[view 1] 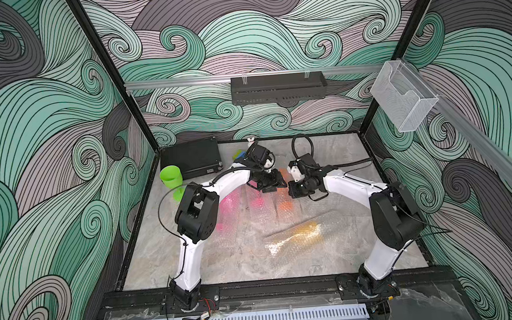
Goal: Unpack wine glasses from bubble wrap
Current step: Unwrap the bubble wrap at the center of the board.
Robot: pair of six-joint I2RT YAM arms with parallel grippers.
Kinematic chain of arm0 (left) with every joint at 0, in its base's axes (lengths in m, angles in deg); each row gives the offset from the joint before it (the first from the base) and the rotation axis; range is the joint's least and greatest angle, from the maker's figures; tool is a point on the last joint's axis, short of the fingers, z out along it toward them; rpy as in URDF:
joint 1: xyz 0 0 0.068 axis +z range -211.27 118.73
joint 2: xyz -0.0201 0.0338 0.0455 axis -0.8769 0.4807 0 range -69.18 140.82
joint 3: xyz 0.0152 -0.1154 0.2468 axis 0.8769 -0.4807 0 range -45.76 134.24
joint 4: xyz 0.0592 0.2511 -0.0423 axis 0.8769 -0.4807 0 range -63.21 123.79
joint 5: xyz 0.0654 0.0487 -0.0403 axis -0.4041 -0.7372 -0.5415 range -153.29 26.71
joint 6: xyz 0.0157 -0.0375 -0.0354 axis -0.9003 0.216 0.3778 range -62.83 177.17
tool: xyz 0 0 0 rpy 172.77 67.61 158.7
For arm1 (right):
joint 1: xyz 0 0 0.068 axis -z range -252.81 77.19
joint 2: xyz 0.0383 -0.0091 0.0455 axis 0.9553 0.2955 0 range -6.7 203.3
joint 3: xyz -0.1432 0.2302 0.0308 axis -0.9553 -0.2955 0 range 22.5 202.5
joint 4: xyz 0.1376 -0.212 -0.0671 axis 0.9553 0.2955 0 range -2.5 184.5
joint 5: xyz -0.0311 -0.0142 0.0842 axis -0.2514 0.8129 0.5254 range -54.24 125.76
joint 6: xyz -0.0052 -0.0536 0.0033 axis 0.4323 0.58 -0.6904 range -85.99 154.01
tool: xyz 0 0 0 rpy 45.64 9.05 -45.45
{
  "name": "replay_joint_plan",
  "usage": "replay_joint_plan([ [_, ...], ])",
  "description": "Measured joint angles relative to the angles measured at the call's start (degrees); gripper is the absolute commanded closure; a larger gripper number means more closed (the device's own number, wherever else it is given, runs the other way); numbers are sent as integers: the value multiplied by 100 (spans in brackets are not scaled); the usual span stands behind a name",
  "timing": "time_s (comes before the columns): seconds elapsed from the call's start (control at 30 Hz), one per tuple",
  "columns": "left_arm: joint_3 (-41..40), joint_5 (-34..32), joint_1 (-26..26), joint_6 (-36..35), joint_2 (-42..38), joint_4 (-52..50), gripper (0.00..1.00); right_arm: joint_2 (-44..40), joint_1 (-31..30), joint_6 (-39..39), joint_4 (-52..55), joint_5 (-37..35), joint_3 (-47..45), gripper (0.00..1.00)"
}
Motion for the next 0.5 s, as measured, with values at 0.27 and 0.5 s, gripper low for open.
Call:
replay_joint_plan([
  [0.27,4,-247,-94,-225,101,-240,65,-94,9,-136,-98,26,-94,87],
  [0.5,4,-293,-96,-323,120,-258,94,-192,9,-155,-192,46,-151,80],
])
